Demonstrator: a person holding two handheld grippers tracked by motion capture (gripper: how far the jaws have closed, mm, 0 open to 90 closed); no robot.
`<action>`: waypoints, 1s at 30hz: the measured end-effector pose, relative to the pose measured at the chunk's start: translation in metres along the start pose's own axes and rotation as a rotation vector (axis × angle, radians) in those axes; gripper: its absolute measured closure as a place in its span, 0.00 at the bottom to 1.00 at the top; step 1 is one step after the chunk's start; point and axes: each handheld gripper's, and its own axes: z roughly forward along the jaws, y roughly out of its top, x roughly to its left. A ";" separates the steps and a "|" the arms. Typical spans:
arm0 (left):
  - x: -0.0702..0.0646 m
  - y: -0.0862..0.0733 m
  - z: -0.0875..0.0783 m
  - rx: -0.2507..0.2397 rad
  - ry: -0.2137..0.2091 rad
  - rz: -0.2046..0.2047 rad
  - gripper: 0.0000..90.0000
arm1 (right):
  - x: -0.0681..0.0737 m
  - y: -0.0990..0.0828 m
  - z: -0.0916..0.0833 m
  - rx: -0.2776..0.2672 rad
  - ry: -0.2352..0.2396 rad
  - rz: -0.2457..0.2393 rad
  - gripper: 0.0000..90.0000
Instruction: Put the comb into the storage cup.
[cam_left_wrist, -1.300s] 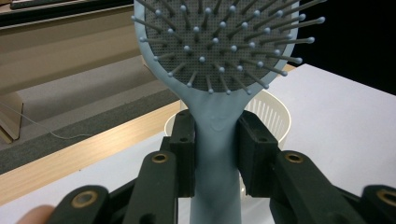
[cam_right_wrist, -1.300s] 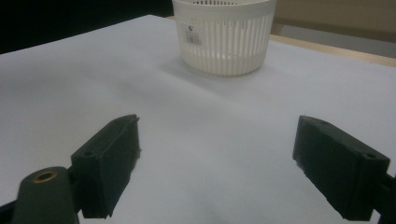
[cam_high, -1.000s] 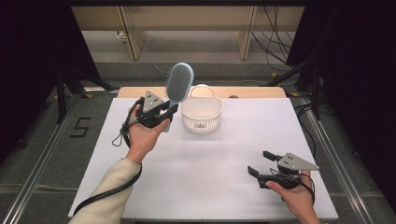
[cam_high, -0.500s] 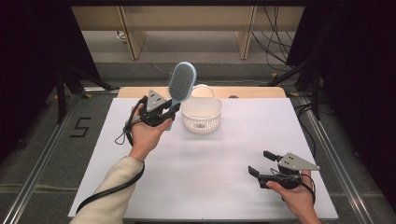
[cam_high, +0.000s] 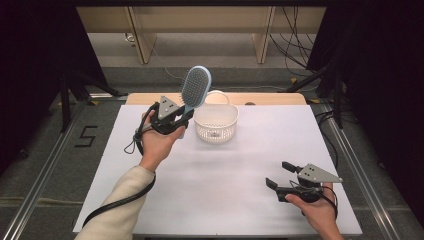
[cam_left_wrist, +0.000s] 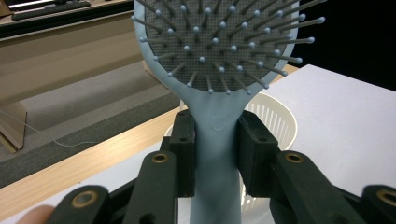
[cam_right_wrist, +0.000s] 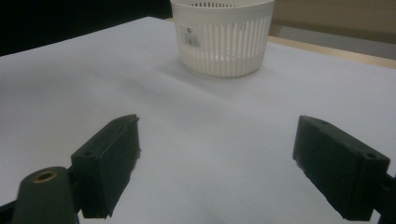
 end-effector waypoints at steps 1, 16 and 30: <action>0.000 0.000 0.000 -0.001 0.000 0.000 0.78 | 0.000 0.000 0.000 0.000 0.000 -0.001 0.17; -0.002 0.002 0.007 -0.013 -0.014 -0.002 0.78 | 0.000 0.000 -0.001 0.005 -0.002 0.000 0.17; -0.002 0.006 0.014 -0.024 -0.040 -0.005 0.78 | 0.000 0.000 -0.001 0.005 -0.002 -0.003 0.17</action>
